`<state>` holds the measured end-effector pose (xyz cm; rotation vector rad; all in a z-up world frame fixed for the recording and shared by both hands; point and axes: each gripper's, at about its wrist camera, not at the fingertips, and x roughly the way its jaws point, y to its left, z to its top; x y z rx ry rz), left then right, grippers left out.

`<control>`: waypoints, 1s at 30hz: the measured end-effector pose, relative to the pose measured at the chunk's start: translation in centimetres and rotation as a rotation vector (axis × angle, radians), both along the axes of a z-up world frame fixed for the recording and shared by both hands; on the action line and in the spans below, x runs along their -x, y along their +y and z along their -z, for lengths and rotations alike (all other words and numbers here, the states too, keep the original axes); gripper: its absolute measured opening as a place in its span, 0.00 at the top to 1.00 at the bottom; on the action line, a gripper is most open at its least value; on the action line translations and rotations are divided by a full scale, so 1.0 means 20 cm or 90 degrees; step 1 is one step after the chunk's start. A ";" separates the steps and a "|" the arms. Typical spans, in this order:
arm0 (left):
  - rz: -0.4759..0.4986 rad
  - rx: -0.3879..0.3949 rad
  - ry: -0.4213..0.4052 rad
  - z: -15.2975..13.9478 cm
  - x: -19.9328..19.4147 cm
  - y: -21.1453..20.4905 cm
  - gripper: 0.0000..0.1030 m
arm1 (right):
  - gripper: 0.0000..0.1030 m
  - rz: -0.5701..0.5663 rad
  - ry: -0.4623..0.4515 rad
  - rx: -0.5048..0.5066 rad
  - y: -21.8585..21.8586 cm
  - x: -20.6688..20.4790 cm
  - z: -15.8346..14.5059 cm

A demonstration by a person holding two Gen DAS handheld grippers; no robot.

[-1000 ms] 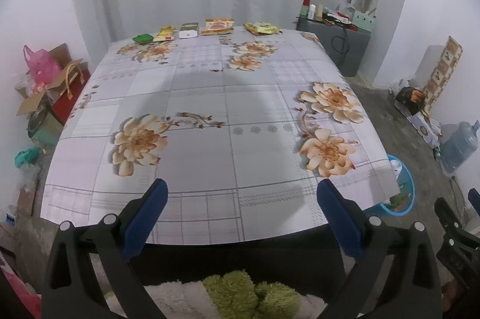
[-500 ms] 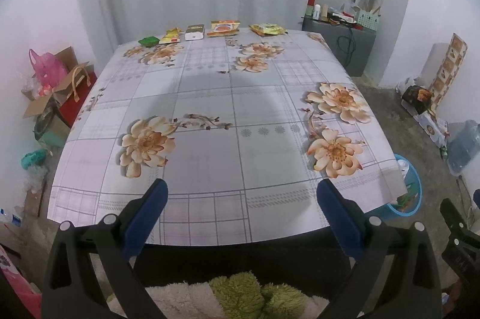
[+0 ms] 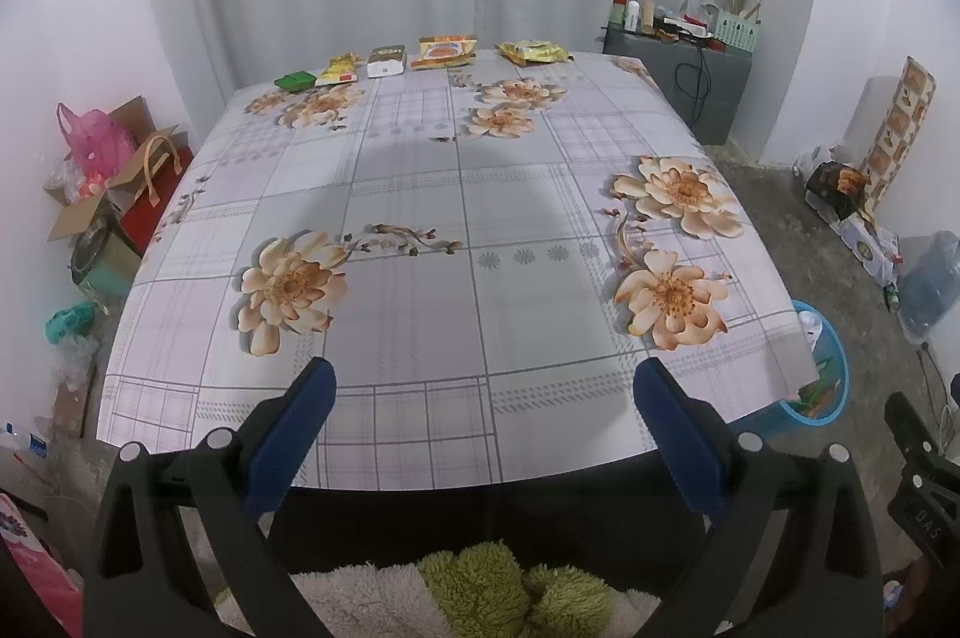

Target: Collect trash

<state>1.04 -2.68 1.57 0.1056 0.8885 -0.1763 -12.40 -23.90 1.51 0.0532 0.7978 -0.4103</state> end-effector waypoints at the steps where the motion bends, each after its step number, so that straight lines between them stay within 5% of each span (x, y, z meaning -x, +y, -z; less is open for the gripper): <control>1: 0.000 0.000 0.000 0.00 0.00 0.00 0.05 | 0.08 0.000 0.000 0.000 0.00 0.00 0.00; 30: -0.001 -0.002 0.001 0.00 0.01 -0.01 0.05 | 0.08 -0.004 -0.001 0.000 -0.01 0.00 0.00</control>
